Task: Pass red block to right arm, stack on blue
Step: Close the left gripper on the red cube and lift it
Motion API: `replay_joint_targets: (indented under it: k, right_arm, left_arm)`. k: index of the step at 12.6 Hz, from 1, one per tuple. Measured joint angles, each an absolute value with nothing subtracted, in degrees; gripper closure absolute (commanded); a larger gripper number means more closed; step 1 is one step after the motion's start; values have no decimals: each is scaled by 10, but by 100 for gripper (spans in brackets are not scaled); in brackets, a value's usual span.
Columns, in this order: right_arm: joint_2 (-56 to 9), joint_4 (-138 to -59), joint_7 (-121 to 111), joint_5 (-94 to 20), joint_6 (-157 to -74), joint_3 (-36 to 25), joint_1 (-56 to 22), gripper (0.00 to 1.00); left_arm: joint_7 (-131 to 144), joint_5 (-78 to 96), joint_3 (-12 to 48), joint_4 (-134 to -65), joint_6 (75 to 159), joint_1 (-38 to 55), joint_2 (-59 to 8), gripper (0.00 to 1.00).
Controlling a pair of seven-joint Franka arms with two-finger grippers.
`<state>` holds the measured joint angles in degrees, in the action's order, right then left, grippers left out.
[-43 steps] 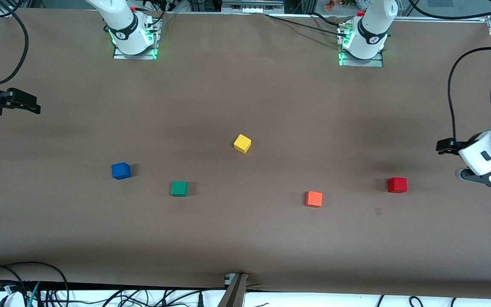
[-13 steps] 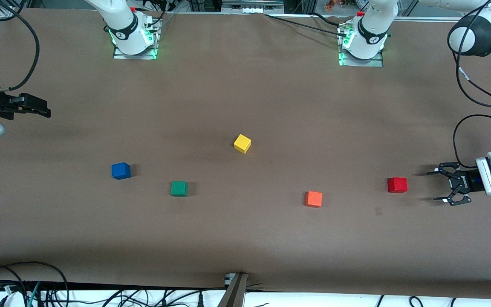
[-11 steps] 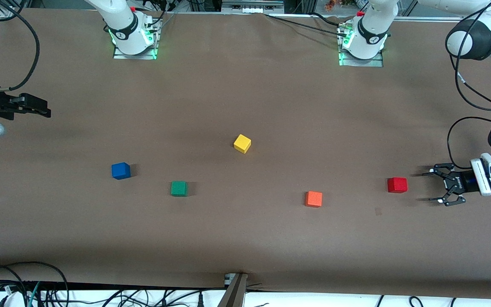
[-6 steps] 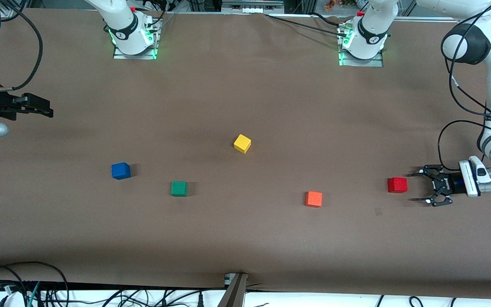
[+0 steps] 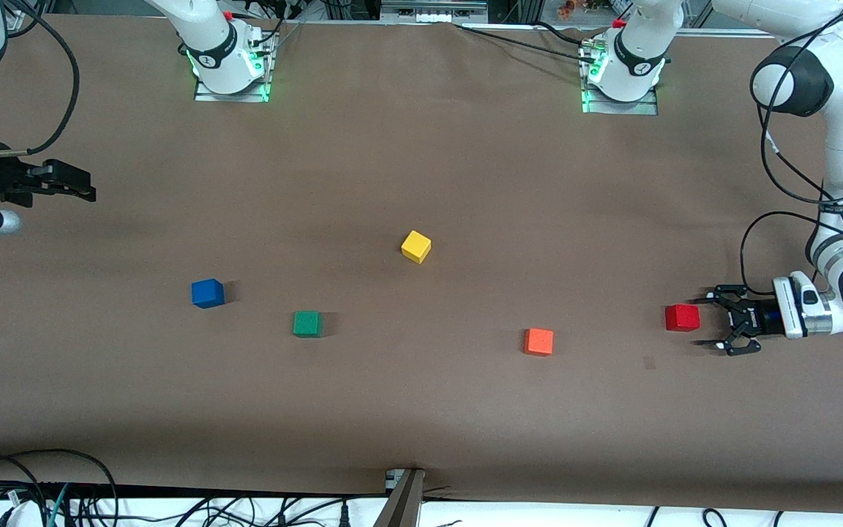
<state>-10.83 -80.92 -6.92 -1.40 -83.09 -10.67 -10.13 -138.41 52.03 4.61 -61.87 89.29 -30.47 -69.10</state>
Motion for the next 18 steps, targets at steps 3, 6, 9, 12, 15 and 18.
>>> replay_joint_targets:
  k: [3, 6, 9, 12, 15, 18]
  right_arm:
    - [-108, -809, -69, -15, -831, -107, -102, 0]
    - [-109, -809, -69, -26, -831, -107, -101, 0]
    - [-109, -809, -69, -27, -831, -107, -101, 0]
    - [-111, -809, -69, -28, -831, -107, -101, 0]
    - [-120, -809, -69, -29, -832, -107, -102, 0]
    - [-125, -809, -70, -30, -833, -107, -104, 0]
  left_arm:
    - [-1388, 521, 46, -618, 893, -304, -696, 0]
    - [-1389, 521, 46, -618, 892, -301, -697, 0]
    - [-1389, 521, 46, -618, 891, -296, -699, 0]
    - [-1389, 521, 48, -618, 886, -292, -702, 0]
    - [-1389, 521, 48, -619, 886, -292, -705, 22]
    - [-1389, 521, 48, -619, 884, -292, -705, 66]
